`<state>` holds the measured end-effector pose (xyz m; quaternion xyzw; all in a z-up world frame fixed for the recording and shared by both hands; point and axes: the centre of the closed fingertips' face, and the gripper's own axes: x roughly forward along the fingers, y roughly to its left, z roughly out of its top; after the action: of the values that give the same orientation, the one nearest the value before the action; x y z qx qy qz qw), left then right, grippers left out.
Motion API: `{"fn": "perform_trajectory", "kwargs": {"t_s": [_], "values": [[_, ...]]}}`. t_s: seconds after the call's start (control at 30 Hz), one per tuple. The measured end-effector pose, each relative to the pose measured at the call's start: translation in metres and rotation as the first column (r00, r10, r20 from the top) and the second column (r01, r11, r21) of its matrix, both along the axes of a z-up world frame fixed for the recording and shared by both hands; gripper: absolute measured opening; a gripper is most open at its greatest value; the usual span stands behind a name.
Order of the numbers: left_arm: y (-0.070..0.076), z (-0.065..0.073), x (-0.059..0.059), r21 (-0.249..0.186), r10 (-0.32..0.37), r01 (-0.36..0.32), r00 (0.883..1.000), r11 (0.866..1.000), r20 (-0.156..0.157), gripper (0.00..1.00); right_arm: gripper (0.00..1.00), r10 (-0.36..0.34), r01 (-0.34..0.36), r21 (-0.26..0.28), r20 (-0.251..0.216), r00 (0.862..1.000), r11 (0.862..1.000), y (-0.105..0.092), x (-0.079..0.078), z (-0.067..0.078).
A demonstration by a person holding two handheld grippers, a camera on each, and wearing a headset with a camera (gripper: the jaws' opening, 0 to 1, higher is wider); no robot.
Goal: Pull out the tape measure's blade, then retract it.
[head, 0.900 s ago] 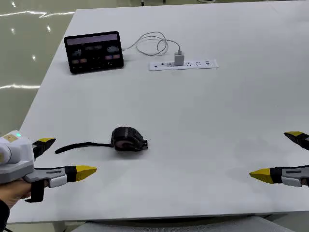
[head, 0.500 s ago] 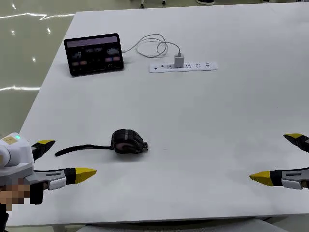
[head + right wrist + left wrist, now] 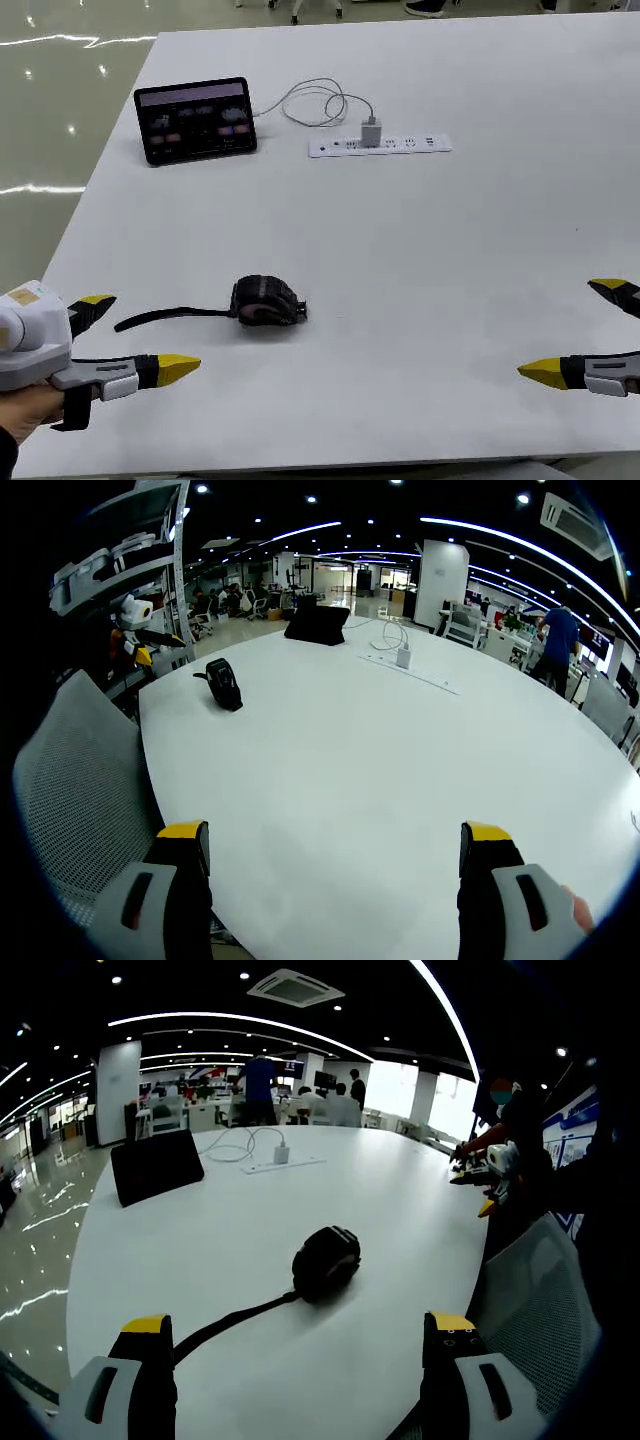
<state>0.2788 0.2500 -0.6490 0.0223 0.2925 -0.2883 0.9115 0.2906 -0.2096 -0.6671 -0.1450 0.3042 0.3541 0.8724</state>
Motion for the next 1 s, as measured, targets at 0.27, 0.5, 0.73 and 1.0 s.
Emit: {"fn": "perform_trajectory", "kwargs": {"t_s": [0.27, 0.5, 0.73, 1.0], "values": [[-0.005, 0.000, 0.000, -0.006, -0.021, 0.021, 1.000, 1.000, 0.006, 1.00, 1.00, 0.006, -0.006, 0.004, 0.000, 1.000, 1.000, 0.003, -0.001, -0.002], [-0.004, -0.006, 0.012, 0.087, -0.051, 0.047, 0.998, 0.995, 0.038, 1.00, 1.00, 0.022, -0.023, 0.024, 0.021, 1.000, 0.999, 0.011, 0.005, 0.003], [-0.014, -0.007, 0.023, 0.099, -0.096, 0.096, 0.995, 0.990, -0.004, 1.00, 1.00, 0.063, -0.066, 0.064, 0.034, 0.997, 0.996, 0.027, 0.011, 0.009], [-0.028, 0.000, 0.046, 0.134, -0.175, 0.172, 0.984, 0.976, 0.011, 1.00, 1.00, 0.101, -0.102, 0.058, 0.028, 0.995, 0.993, 0.041, 0.020, 0.009]]}}
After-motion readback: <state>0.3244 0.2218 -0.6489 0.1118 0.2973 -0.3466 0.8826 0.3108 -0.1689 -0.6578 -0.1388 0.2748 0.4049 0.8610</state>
